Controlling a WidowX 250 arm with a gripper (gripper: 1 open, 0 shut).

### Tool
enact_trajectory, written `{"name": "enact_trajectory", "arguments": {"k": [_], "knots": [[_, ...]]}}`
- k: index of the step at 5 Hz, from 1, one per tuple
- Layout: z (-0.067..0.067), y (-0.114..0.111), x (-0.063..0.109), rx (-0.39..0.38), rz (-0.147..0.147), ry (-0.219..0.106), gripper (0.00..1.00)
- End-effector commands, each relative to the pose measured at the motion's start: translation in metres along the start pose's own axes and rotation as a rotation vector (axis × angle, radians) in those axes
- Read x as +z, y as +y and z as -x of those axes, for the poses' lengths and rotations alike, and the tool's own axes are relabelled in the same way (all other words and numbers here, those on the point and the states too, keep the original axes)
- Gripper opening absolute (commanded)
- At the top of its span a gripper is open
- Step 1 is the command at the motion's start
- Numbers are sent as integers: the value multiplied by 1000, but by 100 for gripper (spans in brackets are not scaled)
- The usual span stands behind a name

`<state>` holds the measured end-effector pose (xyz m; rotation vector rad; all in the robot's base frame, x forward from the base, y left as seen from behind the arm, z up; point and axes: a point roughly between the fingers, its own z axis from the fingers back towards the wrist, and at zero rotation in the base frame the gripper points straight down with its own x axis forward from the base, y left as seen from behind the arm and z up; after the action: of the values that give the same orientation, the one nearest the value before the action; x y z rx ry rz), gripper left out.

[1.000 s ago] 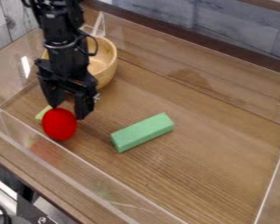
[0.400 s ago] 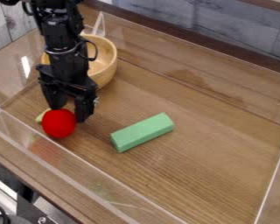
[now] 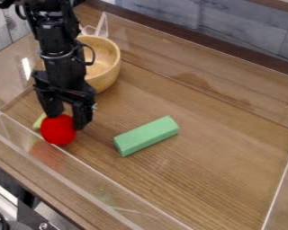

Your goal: Move the red fruit to the right

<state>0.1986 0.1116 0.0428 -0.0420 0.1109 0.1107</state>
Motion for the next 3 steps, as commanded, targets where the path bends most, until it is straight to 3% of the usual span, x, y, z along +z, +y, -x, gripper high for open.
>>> {"name": "enact_trajectory", "arguments": {"k": [1, 3], "knots": [[-6, 8, 15, -23, -26, -44, 100], [-5, 35, 16, -3, -24, -42, 100]]}}
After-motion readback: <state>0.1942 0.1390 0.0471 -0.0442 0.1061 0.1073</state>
